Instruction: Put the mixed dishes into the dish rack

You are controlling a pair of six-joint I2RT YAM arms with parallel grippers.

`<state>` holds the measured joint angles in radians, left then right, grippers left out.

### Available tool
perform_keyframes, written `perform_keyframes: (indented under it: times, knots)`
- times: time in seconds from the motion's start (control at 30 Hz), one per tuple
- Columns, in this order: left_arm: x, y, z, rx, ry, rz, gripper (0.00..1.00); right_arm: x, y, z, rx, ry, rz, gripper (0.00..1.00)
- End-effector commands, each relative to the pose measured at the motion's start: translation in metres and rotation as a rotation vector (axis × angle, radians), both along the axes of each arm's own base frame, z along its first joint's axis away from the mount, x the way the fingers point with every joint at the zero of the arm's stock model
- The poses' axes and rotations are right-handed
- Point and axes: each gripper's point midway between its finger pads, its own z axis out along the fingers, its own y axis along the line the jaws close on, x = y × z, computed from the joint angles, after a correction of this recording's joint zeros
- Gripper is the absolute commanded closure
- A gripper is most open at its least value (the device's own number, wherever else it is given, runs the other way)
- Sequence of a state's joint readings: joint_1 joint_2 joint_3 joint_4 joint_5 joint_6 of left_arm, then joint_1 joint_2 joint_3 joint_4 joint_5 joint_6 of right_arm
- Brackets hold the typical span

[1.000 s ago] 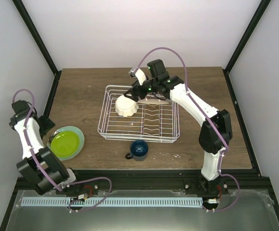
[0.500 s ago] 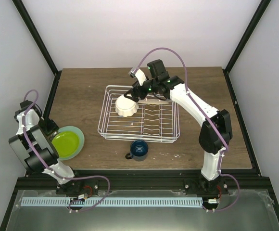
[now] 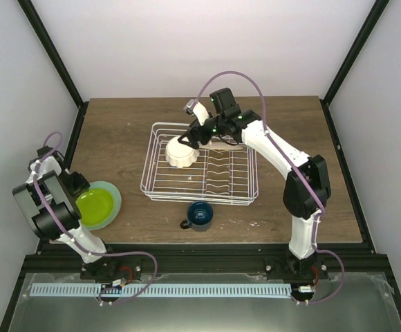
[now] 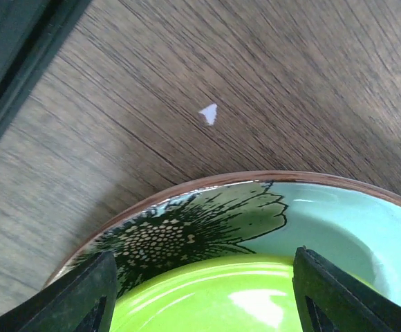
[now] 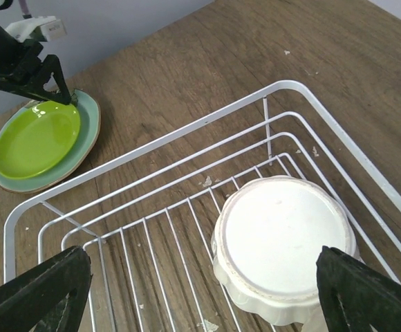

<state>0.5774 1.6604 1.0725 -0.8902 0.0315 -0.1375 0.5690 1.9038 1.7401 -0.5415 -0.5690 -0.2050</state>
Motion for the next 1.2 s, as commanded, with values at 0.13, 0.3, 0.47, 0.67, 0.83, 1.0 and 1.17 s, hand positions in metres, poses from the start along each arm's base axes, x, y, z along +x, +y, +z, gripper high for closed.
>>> perform_keyframes:
  times: [0.13,0.3,0.47,0.67,0.83,1.0,1.17]
  knots:
    - [0.004,-0.025,-0.022,-0.037,0.026,-0.044,0.30,0.003,0.003,0.004,0.003,-0.015,0.022,0.10]
    - [0.013,-0.042,-0.032,-0.057,0.027,-0.077,0.30,0.003,0.002,0.003,-0.004,-0.018,0.020,0.10]
    - [0.031,-0.057,-0.032,-0.064,0.015,-0.121,0.30,-0.002,0.004,0.005,0.008,-0.009,0.045,0.10]
    - [0.043,-0.066,-0.031,-0.067,0.006,-0.152,0.30,-0.023,0.011,0.010,0.060,0.032,0.136,0.11]
    - [0.048,-0.071,-0.025,-0.075,-0.014,-0.164,0.30,-0.037,0.022,0.009,0.055,0.021,0.189,0.12]
    - [0.050,-0.075,-0.028,-0.087,-0.020,-0.171,0.30,-0.039,0.026,0.002,0.030,0.023,0.193,0.11]
    - [0.063,-0.085,-0.036,-0.089,-0.015,-0.206,0.30,-0.036,0.025,-0.001,0.017,0.015,0.182,0.11]
